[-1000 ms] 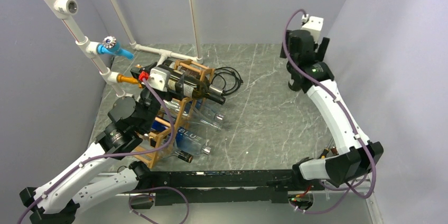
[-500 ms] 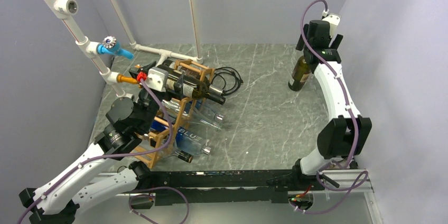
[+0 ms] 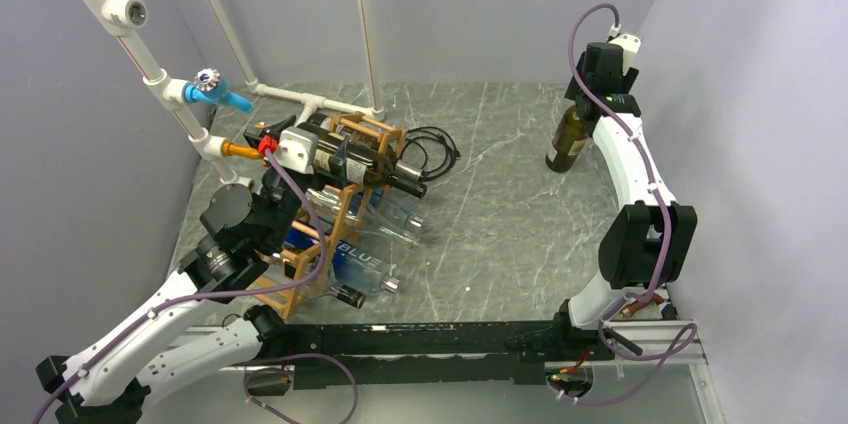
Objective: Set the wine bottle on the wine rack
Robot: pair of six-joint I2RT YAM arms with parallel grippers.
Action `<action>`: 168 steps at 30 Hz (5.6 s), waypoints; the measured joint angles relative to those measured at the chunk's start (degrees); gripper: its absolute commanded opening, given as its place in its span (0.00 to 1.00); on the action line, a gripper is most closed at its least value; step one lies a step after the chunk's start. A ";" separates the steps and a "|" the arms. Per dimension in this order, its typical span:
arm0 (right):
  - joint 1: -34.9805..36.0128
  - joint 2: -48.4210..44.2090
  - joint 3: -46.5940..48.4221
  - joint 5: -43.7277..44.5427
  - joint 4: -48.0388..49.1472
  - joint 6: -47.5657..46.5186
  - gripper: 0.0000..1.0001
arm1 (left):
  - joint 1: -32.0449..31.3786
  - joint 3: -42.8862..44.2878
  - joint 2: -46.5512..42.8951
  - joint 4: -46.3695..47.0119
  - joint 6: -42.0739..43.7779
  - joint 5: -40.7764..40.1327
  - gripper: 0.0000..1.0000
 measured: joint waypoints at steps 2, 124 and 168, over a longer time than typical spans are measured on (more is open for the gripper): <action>0.02 0.00 -0.66 -0.24 0.76 -0.02 0.64 | 0.00 0.00 0.00 0.00 0.00 0.02 0.99; 53.79 -33.70 -25.92 -10.01 39.52 23.50 0.00 | -2.60 9.99 12.04 -12.11 -12.61 34.45 1.00; 53.57 -37.88 -23.04 -10.23 30.77 21.14 0.98 | -5.88 9.94 16.06 -18.03 -10.34 20.24 0.00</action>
